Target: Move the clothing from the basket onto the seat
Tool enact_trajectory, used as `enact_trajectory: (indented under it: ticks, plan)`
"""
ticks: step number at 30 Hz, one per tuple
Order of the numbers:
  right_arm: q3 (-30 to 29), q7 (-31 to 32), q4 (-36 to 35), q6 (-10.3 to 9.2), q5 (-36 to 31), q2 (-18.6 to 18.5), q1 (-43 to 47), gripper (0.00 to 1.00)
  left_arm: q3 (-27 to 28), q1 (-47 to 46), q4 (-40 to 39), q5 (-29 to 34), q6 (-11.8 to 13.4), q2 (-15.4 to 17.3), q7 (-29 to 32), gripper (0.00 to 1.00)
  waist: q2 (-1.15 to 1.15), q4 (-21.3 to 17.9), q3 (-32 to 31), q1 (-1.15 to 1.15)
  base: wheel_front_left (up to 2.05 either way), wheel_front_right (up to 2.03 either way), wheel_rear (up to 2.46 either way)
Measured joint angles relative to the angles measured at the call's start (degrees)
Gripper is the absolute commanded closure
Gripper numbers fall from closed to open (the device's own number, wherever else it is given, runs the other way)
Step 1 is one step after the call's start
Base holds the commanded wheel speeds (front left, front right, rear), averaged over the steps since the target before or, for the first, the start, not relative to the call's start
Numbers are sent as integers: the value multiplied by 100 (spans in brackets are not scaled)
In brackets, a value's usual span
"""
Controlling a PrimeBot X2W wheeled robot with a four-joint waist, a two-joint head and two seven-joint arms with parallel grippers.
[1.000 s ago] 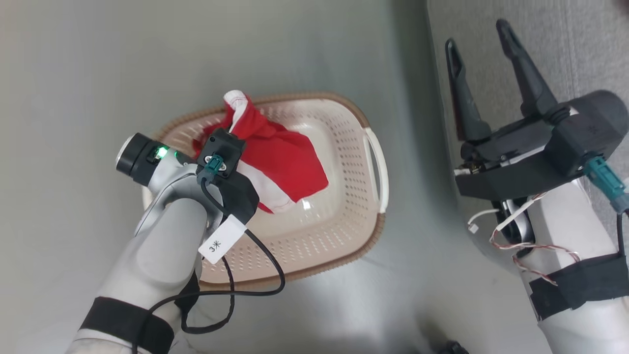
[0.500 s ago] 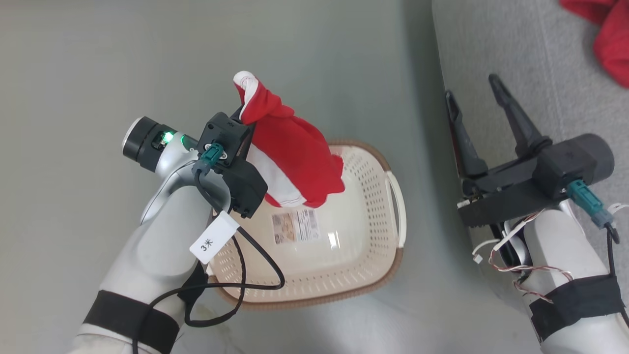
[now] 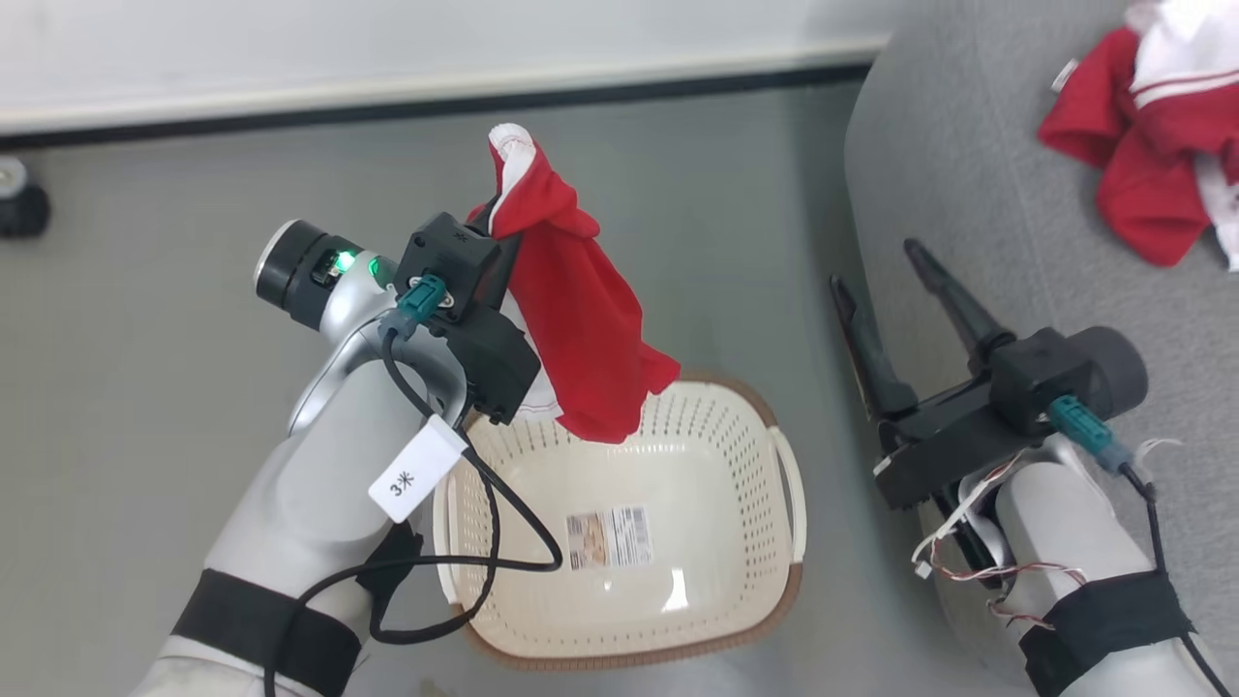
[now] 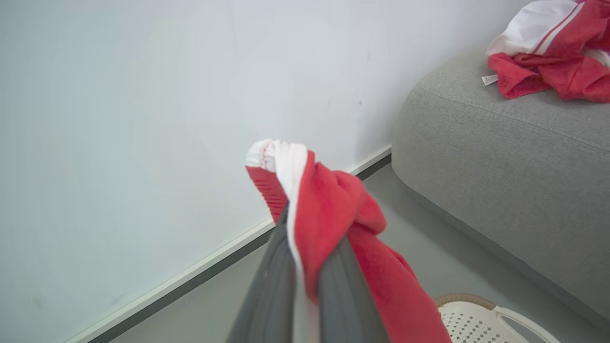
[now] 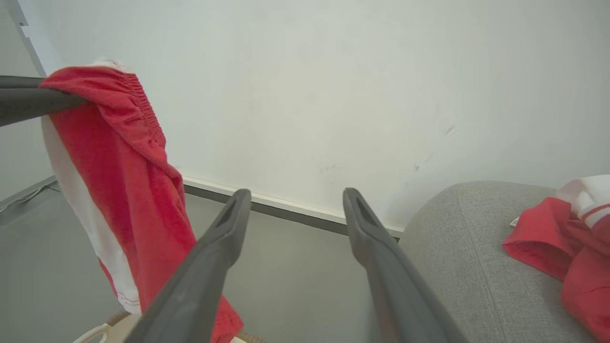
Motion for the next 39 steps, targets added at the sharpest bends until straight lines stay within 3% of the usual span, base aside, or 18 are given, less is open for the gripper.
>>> enact_trajectory:
  ticks: [11, 25, 39]
  plan:
    - [566, 0, 648, 49, 215, 21, -1, 0, -177, 183, -67, -145, -48, -16, 22, 100, 0, 90, -835, 0, 0, 0, 0]
    - [2507, 1, 1256, 49, 1110, 77, -74, 0, -647, 710, -298, -557, -91, -15, 308, 100, 0, 262, -1886, 0, 0, 0, 0]
    - [3009, 1, 1823, 49, 1819, 215, 35, 0, -1111, 1168, -1251, -857, -92, 0, 745, 100, 0, 482, -2487, 0, 0, 0, 0]
